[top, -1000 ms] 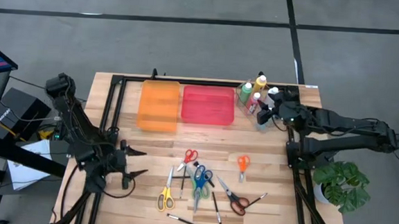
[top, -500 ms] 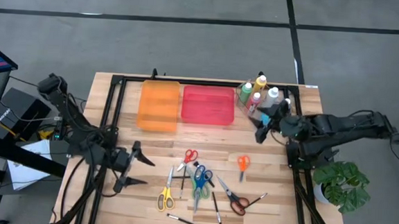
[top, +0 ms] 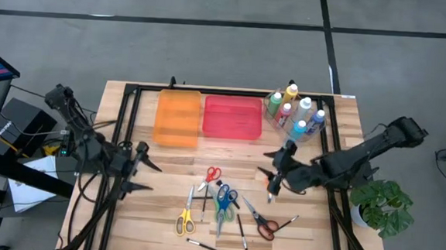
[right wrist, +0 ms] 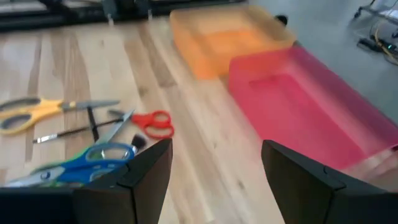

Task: Pick & Place Paint Supplies
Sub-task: Put the black paintbrush into the pink bin

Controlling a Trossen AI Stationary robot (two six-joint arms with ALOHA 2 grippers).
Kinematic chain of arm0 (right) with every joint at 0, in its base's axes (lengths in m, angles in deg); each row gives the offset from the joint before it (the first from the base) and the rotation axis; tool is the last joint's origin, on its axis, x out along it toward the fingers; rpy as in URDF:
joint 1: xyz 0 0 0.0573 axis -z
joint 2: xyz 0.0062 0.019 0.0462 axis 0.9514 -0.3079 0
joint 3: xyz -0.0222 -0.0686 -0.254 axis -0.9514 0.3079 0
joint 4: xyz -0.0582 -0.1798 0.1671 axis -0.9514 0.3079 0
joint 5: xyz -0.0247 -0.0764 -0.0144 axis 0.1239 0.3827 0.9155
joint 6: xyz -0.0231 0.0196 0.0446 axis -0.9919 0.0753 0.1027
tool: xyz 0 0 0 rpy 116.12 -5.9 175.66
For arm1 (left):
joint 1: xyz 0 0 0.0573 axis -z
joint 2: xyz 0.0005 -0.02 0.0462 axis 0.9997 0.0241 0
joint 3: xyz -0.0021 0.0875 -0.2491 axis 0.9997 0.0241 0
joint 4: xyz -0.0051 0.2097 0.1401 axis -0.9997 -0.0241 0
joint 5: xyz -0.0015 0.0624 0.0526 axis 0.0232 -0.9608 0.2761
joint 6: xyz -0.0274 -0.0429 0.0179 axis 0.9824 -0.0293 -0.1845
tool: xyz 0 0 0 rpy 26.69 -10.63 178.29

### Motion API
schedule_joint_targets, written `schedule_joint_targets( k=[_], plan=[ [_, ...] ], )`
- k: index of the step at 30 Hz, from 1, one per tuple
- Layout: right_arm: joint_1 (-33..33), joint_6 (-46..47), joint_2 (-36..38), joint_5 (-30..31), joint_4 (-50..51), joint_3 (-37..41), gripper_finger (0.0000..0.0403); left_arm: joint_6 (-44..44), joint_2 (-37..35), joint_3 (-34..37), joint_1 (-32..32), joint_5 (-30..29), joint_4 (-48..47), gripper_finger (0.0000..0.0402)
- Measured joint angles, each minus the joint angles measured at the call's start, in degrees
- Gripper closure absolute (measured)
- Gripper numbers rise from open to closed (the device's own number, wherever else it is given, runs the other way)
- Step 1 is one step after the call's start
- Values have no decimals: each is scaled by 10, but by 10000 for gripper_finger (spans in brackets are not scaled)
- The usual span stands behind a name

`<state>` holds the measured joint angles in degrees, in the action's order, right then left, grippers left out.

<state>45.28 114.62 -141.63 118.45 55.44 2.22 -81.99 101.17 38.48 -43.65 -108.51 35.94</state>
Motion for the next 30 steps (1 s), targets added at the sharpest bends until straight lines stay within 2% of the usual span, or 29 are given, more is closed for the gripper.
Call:
schedule_joint_targets(
  k=[3, 7, 14, 18, 22, 25, 30],
  plan=[
    [-12, 39, -33, -21, 10, 0, 159, 15, -54, 0, 0, -10, -68, 166],
    [-31, 99, -70, -119, 34, 0, 159, 33, -106, 2, 0, -10, -136, 214],
    [-70, 206, -104, -257, 95, 0, 159, -6, -206, 69, 0, -13, -146, 298],
    [-94, 248, -105, -326, 164, 0, 159, -7, -261, 106, 0, -14, -141, 334],
    [-121, 283, -105, -375, 234, 0, 159, -24, -304, 134, 0, -14, -150, 366],
    [-138, 292, -105, -402, 250, 0, 159, -42, -305, 147, -1, -19, -147, 388],
    [-167, 250, -107, -406, 252, 0, 159, -42, -305, 161, 0, -15, -147, 398]
  ],
)
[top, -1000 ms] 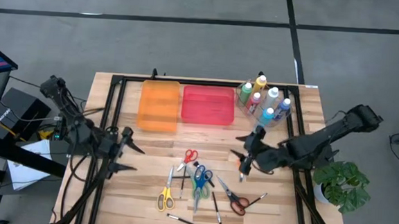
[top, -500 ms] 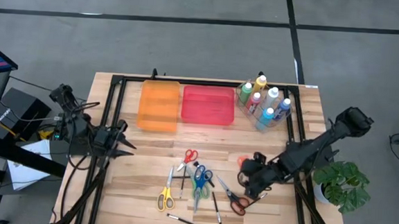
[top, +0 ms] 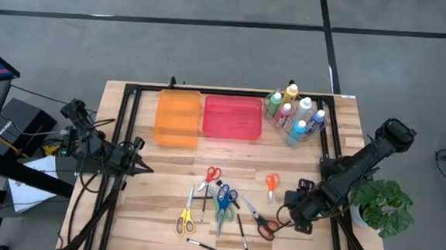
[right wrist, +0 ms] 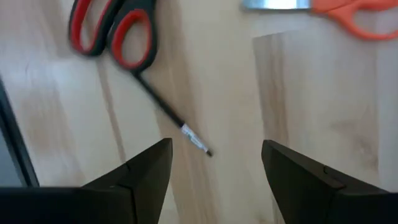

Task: Pick & Place Paint Supplies
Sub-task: Put the black paintbrush into the pink bin

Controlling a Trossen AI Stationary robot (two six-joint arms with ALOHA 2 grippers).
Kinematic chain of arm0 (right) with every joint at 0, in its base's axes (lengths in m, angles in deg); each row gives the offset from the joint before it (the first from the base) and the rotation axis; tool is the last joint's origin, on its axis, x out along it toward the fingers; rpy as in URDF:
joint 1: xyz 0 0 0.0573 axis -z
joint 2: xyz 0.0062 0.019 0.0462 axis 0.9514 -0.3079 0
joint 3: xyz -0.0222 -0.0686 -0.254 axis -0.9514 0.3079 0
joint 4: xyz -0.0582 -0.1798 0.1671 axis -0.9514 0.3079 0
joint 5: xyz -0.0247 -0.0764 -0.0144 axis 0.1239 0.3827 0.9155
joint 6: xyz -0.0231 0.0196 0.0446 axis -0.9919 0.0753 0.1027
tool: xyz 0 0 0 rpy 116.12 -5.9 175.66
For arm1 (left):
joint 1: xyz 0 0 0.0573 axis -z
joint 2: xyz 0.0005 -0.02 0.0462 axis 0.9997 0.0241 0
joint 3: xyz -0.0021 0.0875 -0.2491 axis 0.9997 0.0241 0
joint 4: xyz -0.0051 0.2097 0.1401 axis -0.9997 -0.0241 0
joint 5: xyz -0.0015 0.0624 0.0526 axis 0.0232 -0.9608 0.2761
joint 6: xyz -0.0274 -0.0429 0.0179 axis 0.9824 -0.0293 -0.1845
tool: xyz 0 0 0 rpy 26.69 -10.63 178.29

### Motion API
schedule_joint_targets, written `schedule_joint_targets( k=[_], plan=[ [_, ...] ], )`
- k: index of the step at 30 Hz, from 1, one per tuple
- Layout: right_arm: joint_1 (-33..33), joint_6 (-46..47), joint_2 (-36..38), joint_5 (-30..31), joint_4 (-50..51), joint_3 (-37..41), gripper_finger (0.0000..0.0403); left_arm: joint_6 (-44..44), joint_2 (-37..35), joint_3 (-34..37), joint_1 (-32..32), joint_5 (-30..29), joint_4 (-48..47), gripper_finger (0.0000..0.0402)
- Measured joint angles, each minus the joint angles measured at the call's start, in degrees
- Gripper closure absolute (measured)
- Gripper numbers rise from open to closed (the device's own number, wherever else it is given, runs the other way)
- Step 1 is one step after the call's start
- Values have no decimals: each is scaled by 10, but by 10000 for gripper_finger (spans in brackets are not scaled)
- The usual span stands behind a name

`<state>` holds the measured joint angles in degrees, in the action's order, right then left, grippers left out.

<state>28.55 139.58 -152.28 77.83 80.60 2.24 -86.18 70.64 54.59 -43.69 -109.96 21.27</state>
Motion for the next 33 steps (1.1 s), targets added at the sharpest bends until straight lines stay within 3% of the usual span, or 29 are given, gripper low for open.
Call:
schedule_joint_targets(
  k=[6, 11, 19, 33],
  plan=[
    [-17, -74, -41, -6, -1, 0, 159, 13, 0, 18, 0, 15, 0, 400],
    [-17, -142, -106, -46, -7, 0, 159, 14, 0, 20, 0, 20, 1, 401],
    [-19, -171, -180, -82, -14, -3, 160, 14, 0, 20, 0, 16, 1, 401],
    [-18, -173, -161, -42, -77, -7, 225, 15, 0, 20, 0, 6, 2, 401]
  ],
)
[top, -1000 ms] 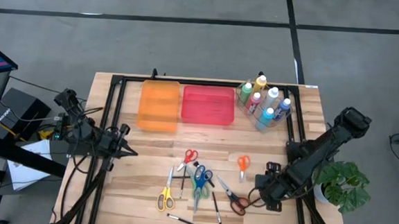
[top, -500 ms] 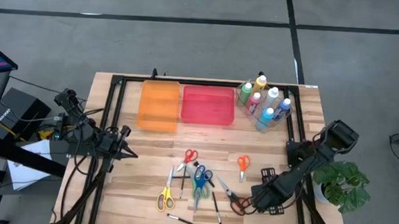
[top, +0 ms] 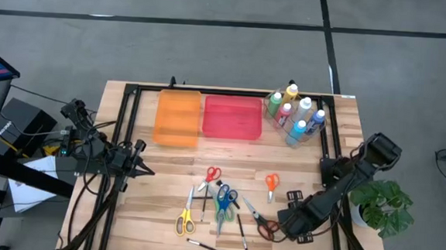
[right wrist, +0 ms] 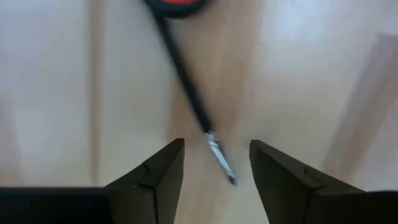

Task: Pick & Place Paint Supplies
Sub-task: Put the black paintbrush into the pink bin

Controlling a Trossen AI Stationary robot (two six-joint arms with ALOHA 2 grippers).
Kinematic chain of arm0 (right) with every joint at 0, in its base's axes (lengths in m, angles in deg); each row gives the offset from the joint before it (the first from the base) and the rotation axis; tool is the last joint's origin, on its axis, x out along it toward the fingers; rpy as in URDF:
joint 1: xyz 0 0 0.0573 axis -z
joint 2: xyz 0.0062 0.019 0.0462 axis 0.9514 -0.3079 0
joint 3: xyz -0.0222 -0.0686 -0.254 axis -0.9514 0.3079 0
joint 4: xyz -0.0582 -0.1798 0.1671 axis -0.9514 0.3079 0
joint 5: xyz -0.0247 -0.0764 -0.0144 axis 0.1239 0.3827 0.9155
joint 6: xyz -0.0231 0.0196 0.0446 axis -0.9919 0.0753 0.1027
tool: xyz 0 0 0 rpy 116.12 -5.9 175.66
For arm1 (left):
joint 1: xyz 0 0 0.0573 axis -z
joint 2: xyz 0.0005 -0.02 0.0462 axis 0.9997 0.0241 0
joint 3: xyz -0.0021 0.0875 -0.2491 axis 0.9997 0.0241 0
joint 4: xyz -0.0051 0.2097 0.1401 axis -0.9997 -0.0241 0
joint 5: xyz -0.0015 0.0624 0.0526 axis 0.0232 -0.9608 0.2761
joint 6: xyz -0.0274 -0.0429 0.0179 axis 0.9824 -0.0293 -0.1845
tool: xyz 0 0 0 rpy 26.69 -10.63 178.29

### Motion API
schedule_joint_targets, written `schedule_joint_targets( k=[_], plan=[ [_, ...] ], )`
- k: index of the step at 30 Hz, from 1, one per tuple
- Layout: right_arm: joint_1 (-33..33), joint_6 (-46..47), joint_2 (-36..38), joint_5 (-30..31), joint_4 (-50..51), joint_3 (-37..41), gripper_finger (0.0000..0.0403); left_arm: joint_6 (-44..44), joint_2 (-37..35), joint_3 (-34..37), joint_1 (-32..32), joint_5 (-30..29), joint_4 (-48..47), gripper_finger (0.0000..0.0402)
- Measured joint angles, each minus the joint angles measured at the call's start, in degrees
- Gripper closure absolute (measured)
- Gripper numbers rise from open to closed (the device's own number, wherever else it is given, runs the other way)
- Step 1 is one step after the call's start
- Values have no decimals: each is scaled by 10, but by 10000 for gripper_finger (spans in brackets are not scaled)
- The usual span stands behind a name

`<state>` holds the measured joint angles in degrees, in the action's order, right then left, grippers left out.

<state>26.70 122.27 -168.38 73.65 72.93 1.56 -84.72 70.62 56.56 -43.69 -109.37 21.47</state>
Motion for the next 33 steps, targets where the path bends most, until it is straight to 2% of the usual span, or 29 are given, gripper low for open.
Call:
schedule_joint_targets(
  k=[5, 16, 27, 33],
  plan=[
    [-2, 4, -14, -10, 0, -2, 238, 0, 0, 0, 0, 0, 0, 400],
    [-31, 41, -15, -15, 46, 6, 229, 0, 0, 0, 0, 0, -1, 400],
    [-39, 51, -15, 18, 26, 12, 239, 0, 0, 0, 0, 0, -1, 401],
    [-37, 51, -15, 19, 23, 12, 277, 0, 0, 0, 0, 0, -1, 401]
  ],
)
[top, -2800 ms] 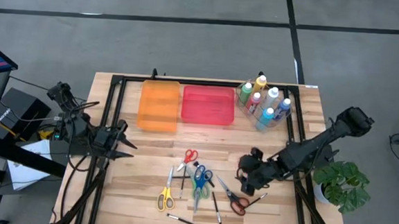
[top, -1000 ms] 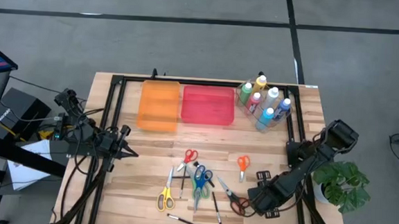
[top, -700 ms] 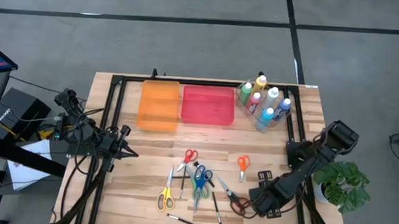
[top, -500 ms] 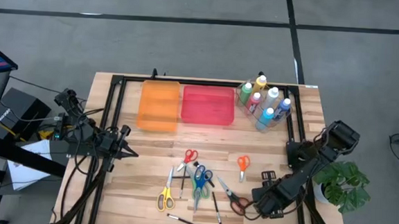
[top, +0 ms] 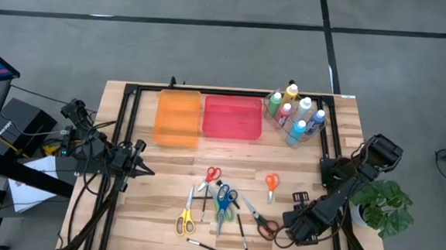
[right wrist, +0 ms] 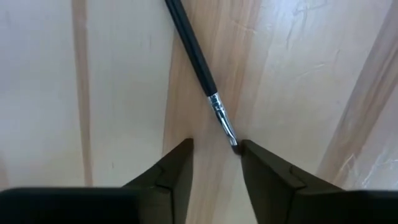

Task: Pick & Place Paint Supplies
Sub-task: Put the black paintbrush into the pink bin

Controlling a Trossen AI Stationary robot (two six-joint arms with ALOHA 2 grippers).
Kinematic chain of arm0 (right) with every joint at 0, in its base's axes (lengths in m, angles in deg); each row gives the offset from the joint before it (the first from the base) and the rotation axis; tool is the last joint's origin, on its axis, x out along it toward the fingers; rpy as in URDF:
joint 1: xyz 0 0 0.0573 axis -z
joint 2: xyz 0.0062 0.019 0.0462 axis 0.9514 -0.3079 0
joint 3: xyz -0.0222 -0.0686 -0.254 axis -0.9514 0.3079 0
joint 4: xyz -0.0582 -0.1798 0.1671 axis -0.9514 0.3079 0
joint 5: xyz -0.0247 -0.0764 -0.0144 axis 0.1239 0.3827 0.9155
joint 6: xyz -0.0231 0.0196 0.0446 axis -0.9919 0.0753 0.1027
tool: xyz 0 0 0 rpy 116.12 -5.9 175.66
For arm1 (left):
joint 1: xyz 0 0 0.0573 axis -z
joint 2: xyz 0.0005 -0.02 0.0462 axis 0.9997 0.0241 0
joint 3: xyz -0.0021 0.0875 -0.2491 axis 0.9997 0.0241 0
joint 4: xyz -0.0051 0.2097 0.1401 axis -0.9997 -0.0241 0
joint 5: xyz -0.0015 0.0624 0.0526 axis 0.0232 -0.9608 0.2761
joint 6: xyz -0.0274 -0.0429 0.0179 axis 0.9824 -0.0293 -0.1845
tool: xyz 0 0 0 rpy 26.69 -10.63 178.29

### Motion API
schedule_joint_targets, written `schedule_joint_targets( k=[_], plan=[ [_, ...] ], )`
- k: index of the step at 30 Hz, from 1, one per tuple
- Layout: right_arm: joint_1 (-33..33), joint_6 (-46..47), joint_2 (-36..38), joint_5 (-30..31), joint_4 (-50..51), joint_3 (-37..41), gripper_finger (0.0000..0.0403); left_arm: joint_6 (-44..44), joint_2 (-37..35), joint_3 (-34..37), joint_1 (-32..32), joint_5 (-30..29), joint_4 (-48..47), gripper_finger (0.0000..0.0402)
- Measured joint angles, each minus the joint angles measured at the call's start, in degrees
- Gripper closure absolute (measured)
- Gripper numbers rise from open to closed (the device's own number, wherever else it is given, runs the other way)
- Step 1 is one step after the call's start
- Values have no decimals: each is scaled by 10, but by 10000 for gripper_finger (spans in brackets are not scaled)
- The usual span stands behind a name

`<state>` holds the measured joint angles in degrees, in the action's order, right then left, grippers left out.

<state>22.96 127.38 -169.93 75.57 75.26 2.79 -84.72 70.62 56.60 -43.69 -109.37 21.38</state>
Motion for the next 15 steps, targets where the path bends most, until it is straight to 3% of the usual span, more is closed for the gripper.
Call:
schedule_joint_targets(
  k=[6, 15],
  plan=[
    [0, 1, 0, 6, -3, 0, 327, 0, 0, 0, 0, -12, 0, 400],
    [0, 0, -1, 10, -4, 0, 358, 0, 0, 0, 0, -14, 0, 401]
  ],
)
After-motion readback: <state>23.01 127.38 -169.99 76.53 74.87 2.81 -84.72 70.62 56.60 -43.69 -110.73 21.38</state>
